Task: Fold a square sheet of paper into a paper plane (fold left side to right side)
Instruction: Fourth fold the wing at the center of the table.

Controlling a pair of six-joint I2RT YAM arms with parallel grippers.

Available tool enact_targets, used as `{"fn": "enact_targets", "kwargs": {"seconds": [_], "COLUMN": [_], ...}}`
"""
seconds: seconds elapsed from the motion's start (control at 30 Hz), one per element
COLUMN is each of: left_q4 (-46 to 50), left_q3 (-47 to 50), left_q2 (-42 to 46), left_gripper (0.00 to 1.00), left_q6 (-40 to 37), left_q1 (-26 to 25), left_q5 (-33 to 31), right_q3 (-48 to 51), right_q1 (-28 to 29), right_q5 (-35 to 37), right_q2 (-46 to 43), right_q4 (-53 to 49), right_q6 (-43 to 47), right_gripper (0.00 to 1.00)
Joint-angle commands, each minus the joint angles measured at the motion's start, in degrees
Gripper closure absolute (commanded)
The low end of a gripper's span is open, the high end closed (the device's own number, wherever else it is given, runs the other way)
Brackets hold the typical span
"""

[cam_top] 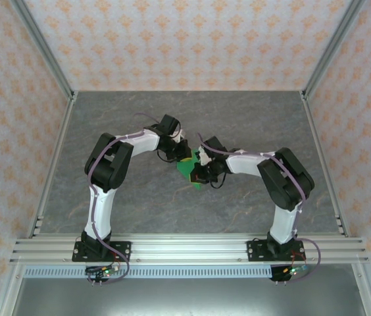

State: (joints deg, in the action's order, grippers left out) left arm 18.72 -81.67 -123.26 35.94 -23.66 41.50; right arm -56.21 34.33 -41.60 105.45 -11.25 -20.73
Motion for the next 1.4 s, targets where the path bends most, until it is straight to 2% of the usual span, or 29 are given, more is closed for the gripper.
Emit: {"fn": "enact_targets", "kwargs": {"seconds": [0.0,0.33,0.73,1.0,1.1,1.37], "left_q4": [7.4,7.42,7.6,7.58,7.48,7.65], "left_q3": [1.68,1.55,1.16,1.07,0.98,1.08], "left_q2": [-3.87,-4.44,-4.44,-4.0,-3.94,-3.61], "left_gripper": [0.92,0.92,0.92,0.92,0.92,0.92], "left_q6": [-0.79,-0.87,-0.88,-0.88,-0.78,-0.85], "left_q1": [-0.21,-0.24,-0.23,-0.24,-0.16,-0.18], "left_q5": [-7.76,-7.92,-7.79,-7.75,-7.59,-7.57], "right_q3": [3.05,6.98,10.92,4.87,1.88,-1.13], "right_q1": [-0.09,-0.61,-1.89,-1.84,-1.81,-1.87], "right_q5": [1.79,-0.99,-1.07,-2.37,-2.88,3.85], "right_q2": [-0.99,-3.41,-7.64,-13.62,-11.33,-4.1], "right_q4": [-5.29,-0.95,-0.62,-3.92,-3.79,-4.38], "right_q6": [0.78,-1.56,-1.96,-2.81,-3.64,-6.6], "right_gripper": [0.99,0.99,1.0,1.0,1.0,1.0]}}
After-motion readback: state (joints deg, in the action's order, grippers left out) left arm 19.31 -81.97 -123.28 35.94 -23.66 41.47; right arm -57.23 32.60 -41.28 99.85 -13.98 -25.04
